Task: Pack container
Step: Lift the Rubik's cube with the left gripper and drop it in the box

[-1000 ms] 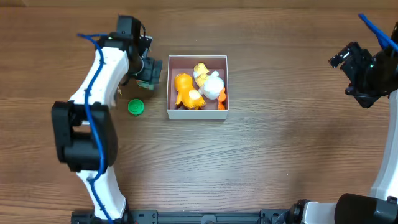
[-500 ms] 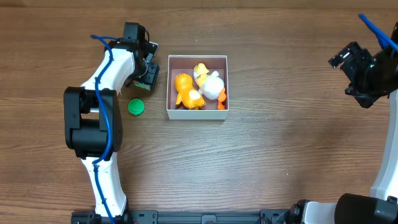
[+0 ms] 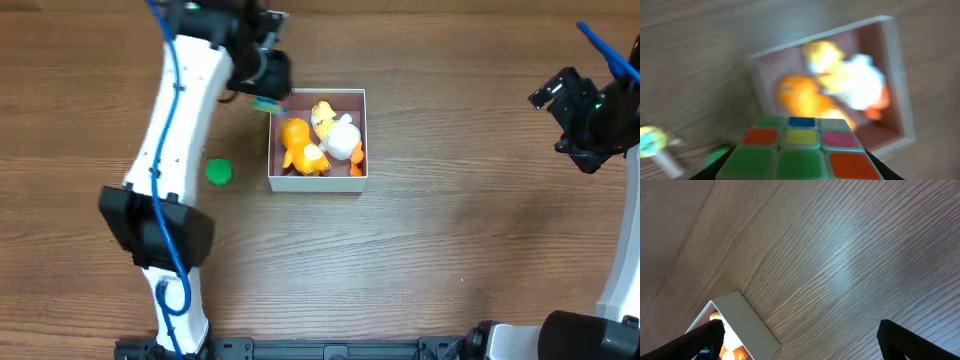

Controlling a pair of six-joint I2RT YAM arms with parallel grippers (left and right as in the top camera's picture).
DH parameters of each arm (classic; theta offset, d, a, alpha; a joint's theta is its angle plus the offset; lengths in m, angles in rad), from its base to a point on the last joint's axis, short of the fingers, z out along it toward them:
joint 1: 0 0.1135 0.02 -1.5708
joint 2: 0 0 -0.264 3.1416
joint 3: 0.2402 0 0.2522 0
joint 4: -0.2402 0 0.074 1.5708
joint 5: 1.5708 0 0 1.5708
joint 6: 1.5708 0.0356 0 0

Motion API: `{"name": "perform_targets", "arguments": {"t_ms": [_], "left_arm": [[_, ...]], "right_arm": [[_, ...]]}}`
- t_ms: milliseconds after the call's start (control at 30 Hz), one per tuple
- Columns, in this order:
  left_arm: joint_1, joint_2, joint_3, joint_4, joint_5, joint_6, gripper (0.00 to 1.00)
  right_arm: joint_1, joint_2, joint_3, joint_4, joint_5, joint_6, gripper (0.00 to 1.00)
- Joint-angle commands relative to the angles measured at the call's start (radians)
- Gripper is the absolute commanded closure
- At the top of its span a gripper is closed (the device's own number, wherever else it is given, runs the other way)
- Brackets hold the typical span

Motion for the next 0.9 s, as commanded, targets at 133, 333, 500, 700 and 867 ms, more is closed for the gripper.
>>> {"name": "perform_targets", "arguments": {"t_ms": [133,333,500,700,867], "left_arm": [[-0.259,0.052,-0.167,0.138,-0.134,-0.352,0.68],[-0.349,0.089,-0.404,0.370,-0.143,-0.452,0.66],[-0.349,0.081,-0.419,0.346,-0.070,-0.454,0.46],[-0.348,0.030,-0.325,0.282,-0.076,-0.452,0.16],[-0.341,0.023,-0.116,0.095,-0.230,-0.437,0.17]], "right_arm": [[-0.002,0.003,0.002,0.005,0.000,0.005,0.00],[-0.002,0.003,0.002,0.005,0.000,0.005,0.00],[-0.002,0.003,0.002,0.006,0.000,0.005,0.00],[-0.002,0.003,0.002,0.005,-0.001,0.005,0.00],[-0.002,0.003,0.002,0.005,-0.001,0.005,0.00]]}}
